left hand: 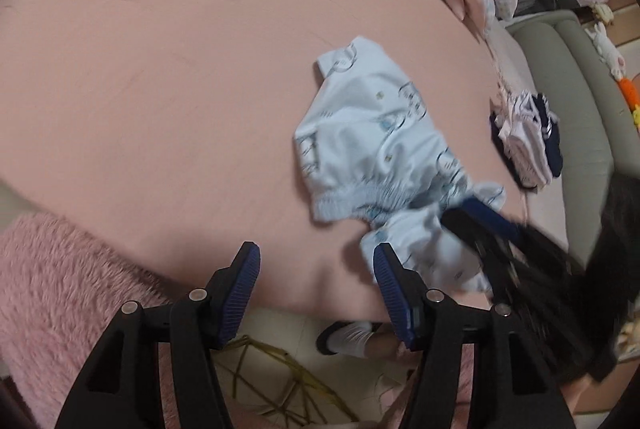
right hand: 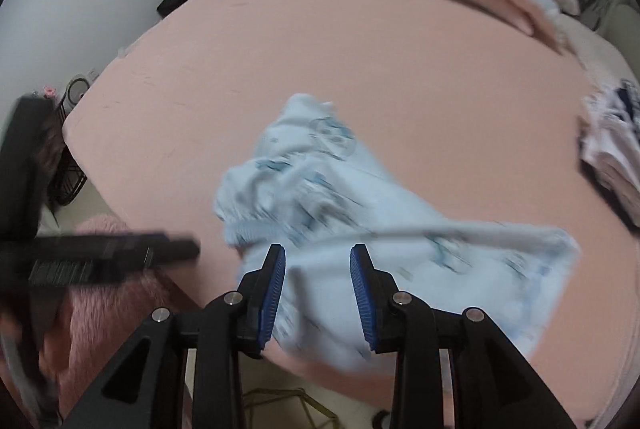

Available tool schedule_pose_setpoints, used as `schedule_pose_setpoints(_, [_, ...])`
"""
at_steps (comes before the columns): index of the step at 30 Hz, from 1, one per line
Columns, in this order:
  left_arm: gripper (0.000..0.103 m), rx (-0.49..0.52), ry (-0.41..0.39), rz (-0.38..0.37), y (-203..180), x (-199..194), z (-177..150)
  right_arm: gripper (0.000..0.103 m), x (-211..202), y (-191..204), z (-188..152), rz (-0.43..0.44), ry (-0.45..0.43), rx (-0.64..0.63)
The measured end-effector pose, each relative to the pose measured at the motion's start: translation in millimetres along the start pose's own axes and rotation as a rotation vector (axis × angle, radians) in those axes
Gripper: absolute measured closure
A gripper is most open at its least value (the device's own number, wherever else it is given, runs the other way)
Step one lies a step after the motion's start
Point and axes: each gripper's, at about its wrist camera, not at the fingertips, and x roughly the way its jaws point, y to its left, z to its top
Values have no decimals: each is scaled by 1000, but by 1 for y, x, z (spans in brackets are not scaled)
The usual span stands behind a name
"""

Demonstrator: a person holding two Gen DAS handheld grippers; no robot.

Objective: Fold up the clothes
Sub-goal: 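Lift the garment with both tools and shake it open above the bed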

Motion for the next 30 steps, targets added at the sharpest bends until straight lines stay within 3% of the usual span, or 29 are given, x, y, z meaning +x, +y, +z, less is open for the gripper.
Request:
schedule_pose_setpoints(3, [48, 2, 29, -9, 9, 8, -5, 70, 25, 9, 10, -57, 53, -37])
schedule_pose_setpoints(7, [48, 42, 39, 32, -8, 24, -11, 70, 43, -1, 0, -142, 130, -27])
schedule_pose_setpoints(14, [48, 241, 2, 126, -33, 35, -3, 70, 19, -60, -45, -159, 148, 112])
schedule_pose_setpoints(18, [48, 415, 24, 93, -55, 46, -17, 67, -6, -109, -70, -251, 160, 201])
schedule_pose_setpoints(20, [48, 494, 55, 118, -61, 58, -25, 67, -17, -128, -80, -282, 158, 240])
schedule_pose_setpoints(23, [48, 540, 36, 209, -60, 74, -19, 65, -29, -114, -78, -173, 128, 213])
schedule_pose_setpoints(26, [51, 502, -17, 268, -53, 72, 3, 57, -18, -59, -69, -49, 146, 68])
schedule_pose_setpoints(30, [52, 435, -92, 298, -38, 48, 24, 56, 10, 10, -53, 81, 185, -98])
